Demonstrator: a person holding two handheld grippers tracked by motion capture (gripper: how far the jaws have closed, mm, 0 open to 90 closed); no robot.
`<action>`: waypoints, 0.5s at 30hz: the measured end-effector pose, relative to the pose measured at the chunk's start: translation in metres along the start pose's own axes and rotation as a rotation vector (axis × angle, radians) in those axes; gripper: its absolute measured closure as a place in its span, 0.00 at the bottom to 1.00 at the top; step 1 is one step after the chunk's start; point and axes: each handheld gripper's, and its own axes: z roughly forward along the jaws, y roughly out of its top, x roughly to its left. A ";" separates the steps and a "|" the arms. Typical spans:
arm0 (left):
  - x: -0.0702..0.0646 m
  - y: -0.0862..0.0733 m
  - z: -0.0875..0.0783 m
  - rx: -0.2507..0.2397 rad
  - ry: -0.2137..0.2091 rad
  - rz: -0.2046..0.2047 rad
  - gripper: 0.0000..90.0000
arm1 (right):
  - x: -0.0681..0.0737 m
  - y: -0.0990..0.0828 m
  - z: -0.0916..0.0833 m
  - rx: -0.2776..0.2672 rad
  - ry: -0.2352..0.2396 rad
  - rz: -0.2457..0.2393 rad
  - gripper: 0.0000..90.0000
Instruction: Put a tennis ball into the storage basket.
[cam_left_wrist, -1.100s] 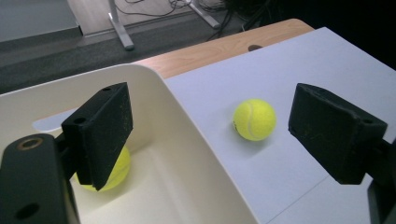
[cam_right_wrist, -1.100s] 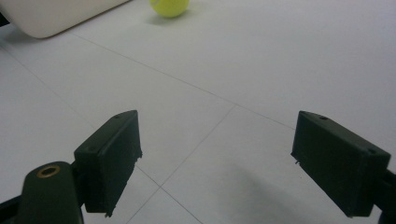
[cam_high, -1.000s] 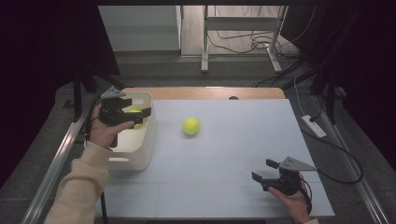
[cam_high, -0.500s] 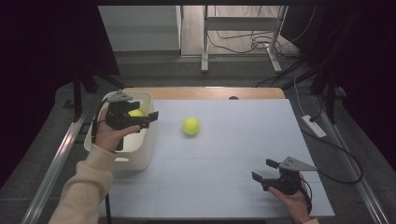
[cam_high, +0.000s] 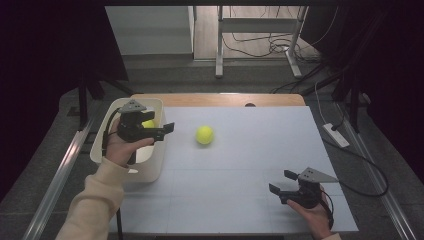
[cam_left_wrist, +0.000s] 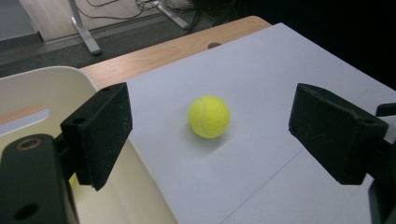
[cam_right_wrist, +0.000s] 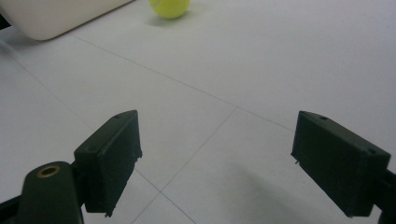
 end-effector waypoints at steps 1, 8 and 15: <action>-0.002 0.000 0.001 0.003 -0.002 0.003 0.16 | 0.000 0.000 0.000 0.000 0.000 0.000 0.17; -0.012 0.001 0.005 0.008 -0.011 0.005 0.16 | 0.000 0.000 -0.001 -0.001 -0.001 0.000 0.17; -0.019 -0.001 0.013 0.031 -0.018 0.001 0.16 | 0.000 0.000 -0.001 0.000 0.001 -0.003 0.17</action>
